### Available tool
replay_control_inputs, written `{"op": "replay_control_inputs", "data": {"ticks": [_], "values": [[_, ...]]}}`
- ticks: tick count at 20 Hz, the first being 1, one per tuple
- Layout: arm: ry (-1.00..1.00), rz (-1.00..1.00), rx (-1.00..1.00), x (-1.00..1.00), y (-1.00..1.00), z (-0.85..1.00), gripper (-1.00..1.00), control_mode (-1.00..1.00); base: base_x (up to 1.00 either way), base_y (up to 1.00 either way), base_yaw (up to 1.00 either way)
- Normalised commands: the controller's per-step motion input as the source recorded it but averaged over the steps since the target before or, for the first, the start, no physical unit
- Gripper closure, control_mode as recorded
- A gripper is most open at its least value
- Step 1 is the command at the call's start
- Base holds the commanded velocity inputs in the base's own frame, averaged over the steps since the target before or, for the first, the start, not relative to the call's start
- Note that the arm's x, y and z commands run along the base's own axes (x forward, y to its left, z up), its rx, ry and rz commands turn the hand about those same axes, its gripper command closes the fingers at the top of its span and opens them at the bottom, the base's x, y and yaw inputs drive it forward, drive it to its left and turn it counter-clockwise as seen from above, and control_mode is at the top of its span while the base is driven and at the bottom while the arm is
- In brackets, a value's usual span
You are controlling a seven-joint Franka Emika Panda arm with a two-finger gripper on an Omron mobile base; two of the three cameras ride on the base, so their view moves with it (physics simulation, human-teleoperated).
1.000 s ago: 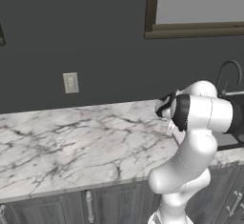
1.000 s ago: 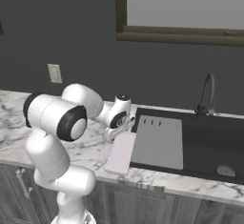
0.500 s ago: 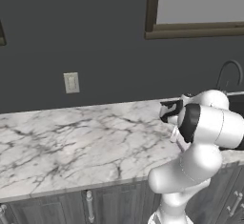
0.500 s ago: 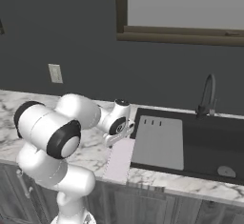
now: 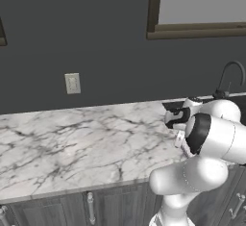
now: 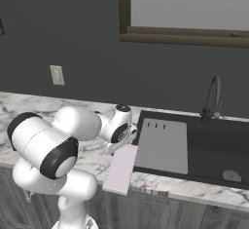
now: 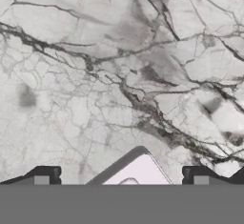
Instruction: The ice cube tray has been filled with water. Take the tray and place it in the freezer to make ice. Close the freezer door after placing the tray.
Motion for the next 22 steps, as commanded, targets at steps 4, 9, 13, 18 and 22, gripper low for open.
{"op": "replay_control_inputs", "data": {"ticks": [4,9,13,18,22], "values": [[0.00,0.00,0.01,0.23,-0.02,0.26,-1.00,-1.00,0.00,0.00,0.00],[0.00,-0.02,0.00,0.09,0.02,0.54,-1.00,-1.00,0.00,0.00,0.00],[-0.01,-0.05,0.00,0.00,0.13,0.53,-1.00,-1.00,0.00,0.00,0.00],[-0.01,-0.14,0.00,-0.06,0.06,0.74,-1.00,-1.00,0.00,0.00,0.00],[0.00,-0.32,0.06,-0.38,-0.01,0.61,-1.00,-1.00,0.00,0.00,0.00]]}}
